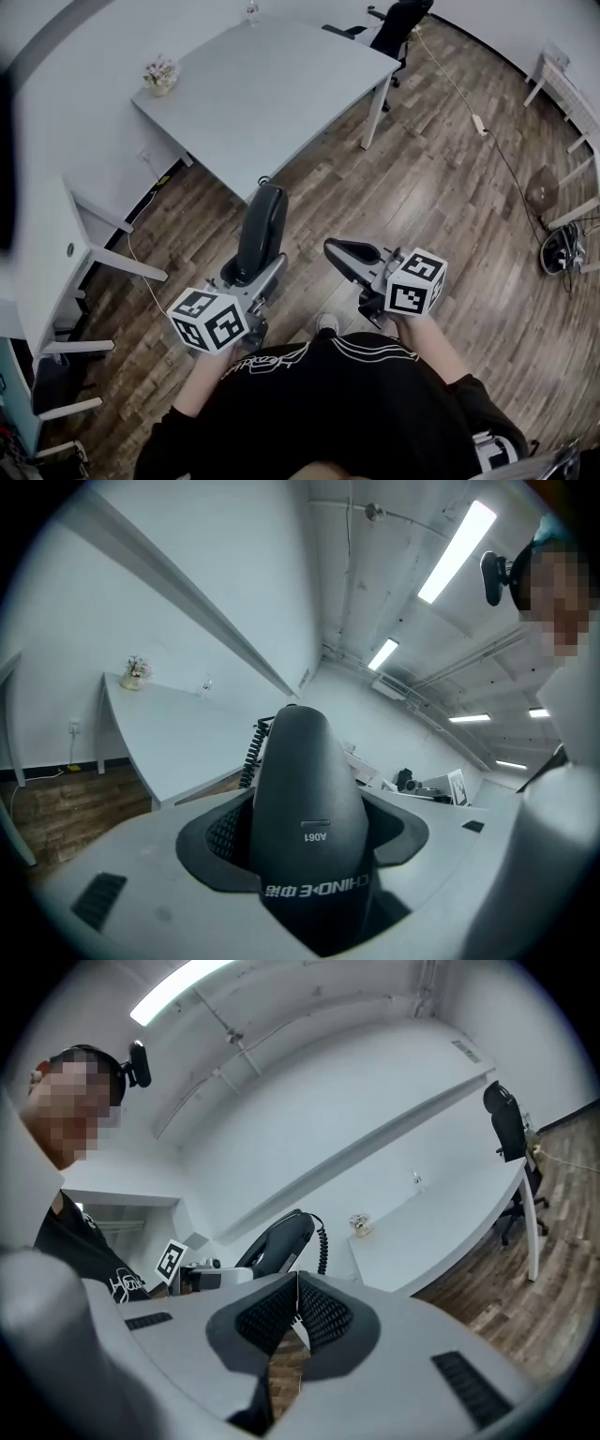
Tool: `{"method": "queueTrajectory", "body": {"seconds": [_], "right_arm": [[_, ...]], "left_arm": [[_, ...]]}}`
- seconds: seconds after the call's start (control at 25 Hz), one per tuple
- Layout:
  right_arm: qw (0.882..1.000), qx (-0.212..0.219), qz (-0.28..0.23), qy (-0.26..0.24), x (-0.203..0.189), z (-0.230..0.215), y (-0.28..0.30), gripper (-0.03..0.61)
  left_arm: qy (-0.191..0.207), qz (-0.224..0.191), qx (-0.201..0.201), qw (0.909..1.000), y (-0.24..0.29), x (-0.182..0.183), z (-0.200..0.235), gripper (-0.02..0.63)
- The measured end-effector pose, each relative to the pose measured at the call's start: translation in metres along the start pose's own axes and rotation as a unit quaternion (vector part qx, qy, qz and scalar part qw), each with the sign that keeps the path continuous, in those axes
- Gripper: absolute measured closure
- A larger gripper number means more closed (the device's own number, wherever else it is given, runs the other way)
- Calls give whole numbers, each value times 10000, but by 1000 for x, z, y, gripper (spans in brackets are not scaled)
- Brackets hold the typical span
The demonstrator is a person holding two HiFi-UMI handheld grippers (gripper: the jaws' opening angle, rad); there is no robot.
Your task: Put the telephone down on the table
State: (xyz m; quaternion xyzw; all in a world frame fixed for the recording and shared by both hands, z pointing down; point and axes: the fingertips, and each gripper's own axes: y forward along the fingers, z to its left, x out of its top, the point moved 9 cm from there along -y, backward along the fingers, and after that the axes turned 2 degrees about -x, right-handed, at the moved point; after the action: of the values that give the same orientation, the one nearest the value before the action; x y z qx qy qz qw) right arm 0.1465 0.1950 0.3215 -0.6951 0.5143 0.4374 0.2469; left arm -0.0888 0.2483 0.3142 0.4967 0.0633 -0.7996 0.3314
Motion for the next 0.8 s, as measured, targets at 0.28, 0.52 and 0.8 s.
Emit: {"method": "queueTrajectory", "body": {"seconds": [0.28,0.52,0.8], "right_arm": [[9997,-206,-106,-68,38,-64,-19,540],[9992,-250,-307,-74,60,-94,-26,540],[9975,-583,-400,-47,71,-129,-31,540]], "left_arm": [[146,-7,-198,9997,86,31,-2,325],[304,223,-451,9983,134,45,-13,325],[286,310,-614,9972,177,60,11,324]]}}
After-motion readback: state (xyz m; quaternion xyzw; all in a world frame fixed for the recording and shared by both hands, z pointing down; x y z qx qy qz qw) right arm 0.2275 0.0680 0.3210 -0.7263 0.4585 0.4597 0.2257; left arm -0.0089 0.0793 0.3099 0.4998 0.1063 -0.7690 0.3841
